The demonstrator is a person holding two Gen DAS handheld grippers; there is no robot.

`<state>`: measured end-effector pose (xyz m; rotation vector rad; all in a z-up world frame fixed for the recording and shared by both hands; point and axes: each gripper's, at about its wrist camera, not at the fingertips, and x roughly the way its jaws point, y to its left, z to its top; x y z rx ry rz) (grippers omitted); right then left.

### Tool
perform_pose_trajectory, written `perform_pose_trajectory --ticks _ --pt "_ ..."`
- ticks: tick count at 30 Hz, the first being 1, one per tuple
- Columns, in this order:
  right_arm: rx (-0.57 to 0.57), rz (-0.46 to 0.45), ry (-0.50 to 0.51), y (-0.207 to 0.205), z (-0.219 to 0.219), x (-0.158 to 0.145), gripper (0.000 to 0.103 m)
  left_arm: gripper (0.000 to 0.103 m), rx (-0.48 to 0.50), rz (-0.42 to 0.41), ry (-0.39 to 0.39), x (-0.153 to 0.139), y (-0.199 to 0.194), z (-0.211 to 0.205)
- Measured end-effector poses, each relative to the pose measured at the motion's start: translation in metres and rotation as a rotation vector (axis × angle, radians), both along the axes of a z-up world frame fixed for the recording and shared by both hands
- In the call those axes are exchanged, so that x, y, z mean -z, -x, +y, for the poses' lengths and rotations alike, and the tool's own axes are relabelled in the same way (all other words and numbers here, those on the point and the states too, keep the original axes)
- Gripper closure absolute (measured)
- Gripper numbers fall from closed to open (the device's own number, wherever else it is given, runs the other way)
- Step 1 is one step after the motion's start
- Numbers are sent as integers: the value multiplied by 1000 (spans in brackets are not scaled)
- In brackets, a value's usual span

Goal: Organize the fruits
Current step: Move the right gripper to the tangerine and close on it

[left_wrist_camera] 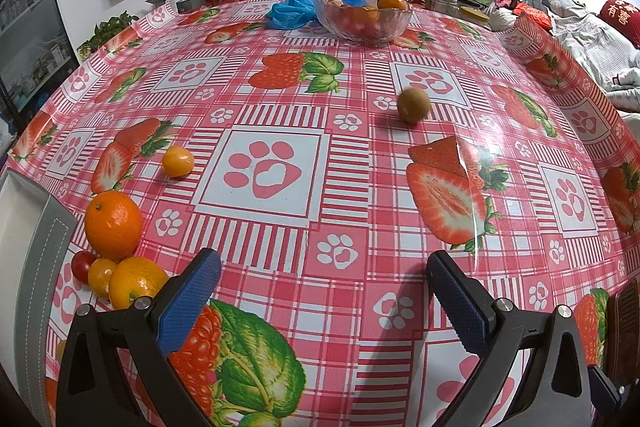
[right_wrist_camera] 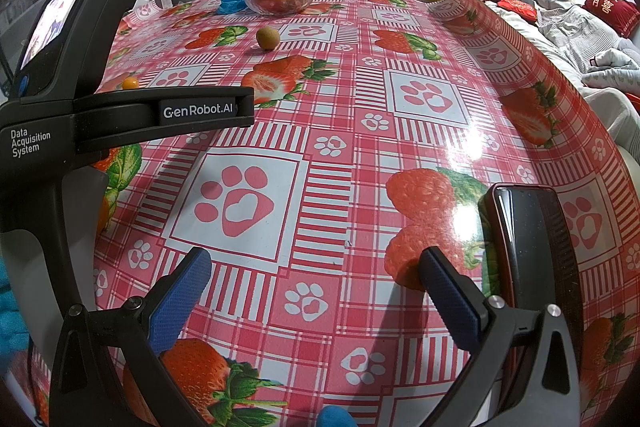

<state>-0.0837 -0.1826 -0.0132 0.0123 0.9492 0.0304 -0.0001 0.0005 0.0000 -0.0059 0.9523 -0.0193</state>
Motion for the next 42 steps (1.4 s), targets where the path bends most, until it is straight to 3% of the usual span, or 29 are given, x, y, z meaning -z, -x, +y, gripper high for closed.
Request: perform_pose_trajectory --ticks 17,21,23,27,33,37,42 --pt "1 0 0 0 0 0 0 0 10 3 -2 0 0 0" --pt "0 0 0 0 0 0 0 0 89 49 0 -2 -1 4" --pt "0 0 0 0 0 0 0 0 82 70 1 -4 0 12" --pt "0 0 0 0 0 0 0 0 96 4 4 -24 29 24" --pt "1 0 0 0 0 0 0 0 96 -70 1 -47 97 75" --pt "0 0 0 0 0 0 0 0 76 -56 -20 -38 130 104" --pt "0 0 0 0 1 0 0 0 90 7 -72 -9 146 107"
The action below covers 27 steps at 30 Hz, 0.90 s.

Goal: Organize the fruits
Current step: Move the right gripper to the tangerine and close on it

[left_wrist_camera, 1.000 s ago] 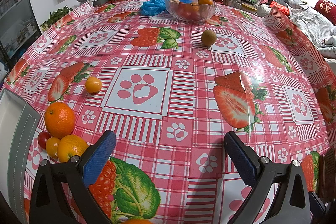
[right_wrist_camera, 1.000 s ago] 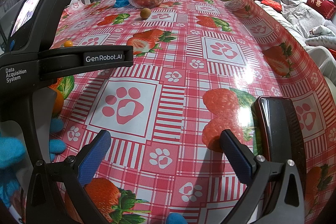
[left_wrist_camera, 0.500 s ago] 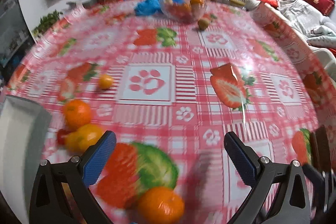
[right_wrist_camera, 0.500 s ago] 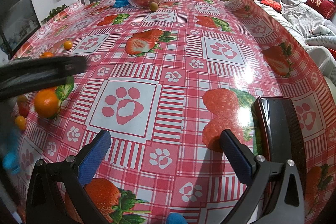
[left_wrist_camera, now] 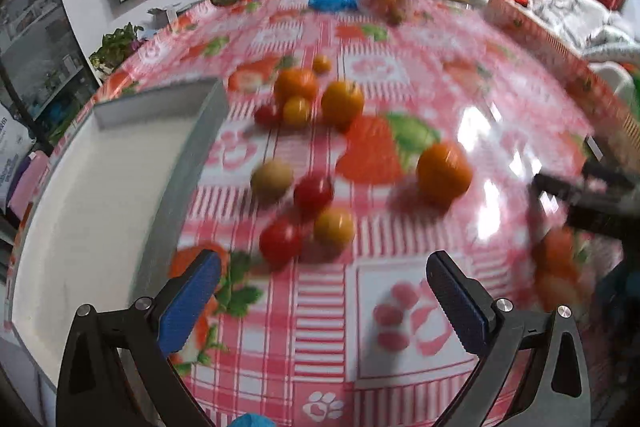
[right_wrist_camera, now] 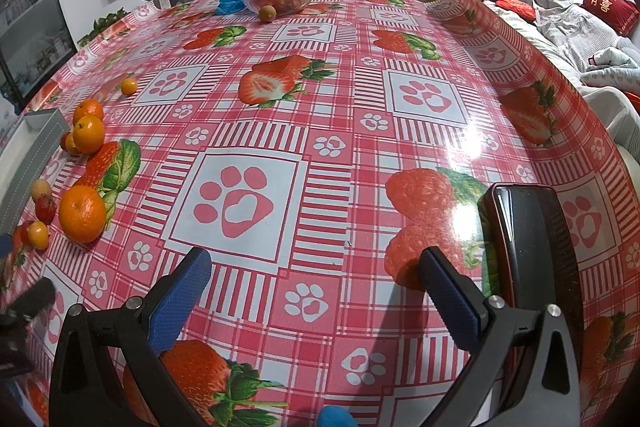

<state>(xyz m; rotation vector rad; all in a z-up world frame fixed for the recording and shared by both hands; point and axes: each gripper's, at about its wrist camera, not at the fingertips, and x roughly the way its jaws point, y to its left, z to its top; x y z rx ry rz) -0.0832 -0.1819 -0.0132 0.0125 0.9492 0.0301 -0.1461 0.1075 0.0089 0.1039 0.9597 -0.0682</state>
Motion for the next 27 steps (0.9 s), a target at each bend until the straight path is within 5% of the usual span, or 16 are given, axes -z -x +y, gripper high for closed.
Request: perform_pose_trajectory --ticks 4,9,13,17,25,27 --pt "1 0 1 0 0 0 0 0 -25 33 77 10 -5 10" --pt "1 1 0 0 2 -1 0 0 -14 -3 66 11 1 9" --pt "-3 24 -14 3 12 -5 0 0 38 59 57 9 -9 10" --pt "-146 1 -112 3 35 -18 0 0 38 38 22 7 -7 18" --pt "-338 -3 -139 -11 115 -25 2 0 20 8 35 1 -7 36" --pt "-358 21 -125 -17 128 -20 18 0 26 -2 24 0 -6 36"
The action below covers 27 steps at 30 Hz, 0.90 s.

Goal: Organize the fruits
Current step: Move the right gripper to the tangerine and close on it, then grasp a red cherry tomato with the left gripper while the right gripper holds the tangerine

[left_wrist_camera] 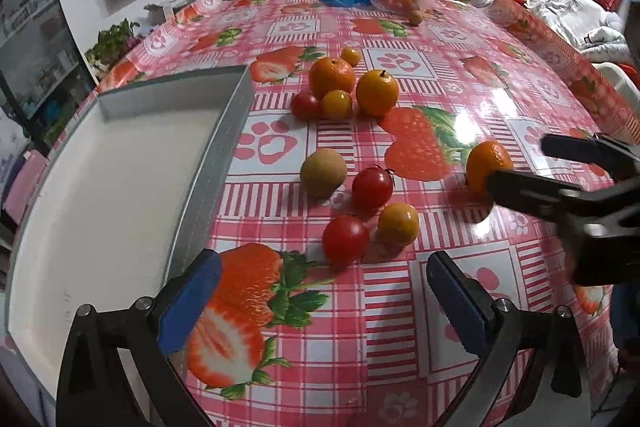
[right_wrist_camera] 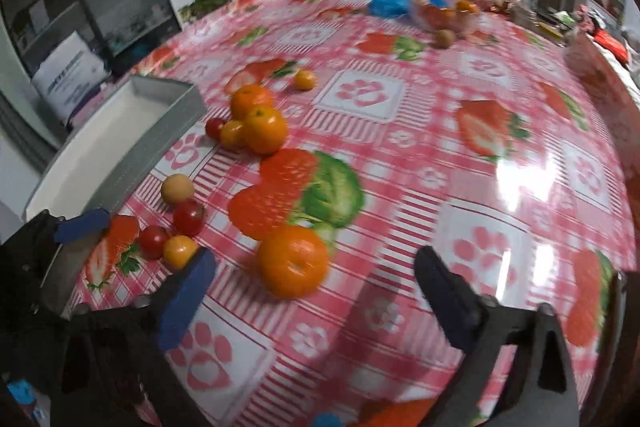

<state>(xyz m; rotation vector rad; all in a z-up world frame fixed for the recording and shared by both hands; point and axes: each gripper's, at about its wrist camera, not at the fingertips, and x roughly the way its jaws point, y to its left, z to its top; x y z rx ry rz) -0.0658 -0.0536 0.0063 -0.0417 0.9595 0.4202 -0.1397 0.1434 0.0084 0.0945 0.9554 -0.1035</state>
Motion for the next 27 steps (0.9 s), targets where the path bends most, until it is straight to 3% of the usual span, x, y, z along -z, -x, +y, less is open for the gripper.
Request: perform_pose_trajectory --ticks 2,3,4,5,7,10,15,19,20,22,24,25,27 --pt "2 -8 35 0 8 2 33 0 3 -3 3 0 0 0" --pt "-2 -8 47 0 8 2 50 0 2 -2 5 0 -1 0" --pt "-6 -11 45 0 7 1 60 0 -1 -4 7 0 -2 0" --pt "-8 3 27 -1 4 0 63 0 -5 -8 10 -1 -3 0" --pt "2 29 -14 -3 -6 -1 63 0 -3 -13 15 -2 -5 -1" --pt "28 41 -29 -2 -21 0 63 18 10 -10 22 -3 -8 -4" --pt "48 53 -56 3 -37 1 63 25 26 -2 32 0 -8 -7" --pt "52 60 -74 6 -41 0 63 43 73 11 36 0 -8 -12" --pt "52 63 -81 7 -41 0 63 57 85 8 39 0 -8 -14" --pt "52 66 -86 9 -42 0 63 61 102 9 41 -1 -9 -15" --pt "53 66 -87 11 -43 -1 63 95 114 7 56 -2 -8 -15" --pt "55 66 -88 11 -44 0 63 100 123 20 72 -3 -8 -14" --pt "58 68 -86 12 -45 0 63 100 122 24 92 -4 -6 -12"
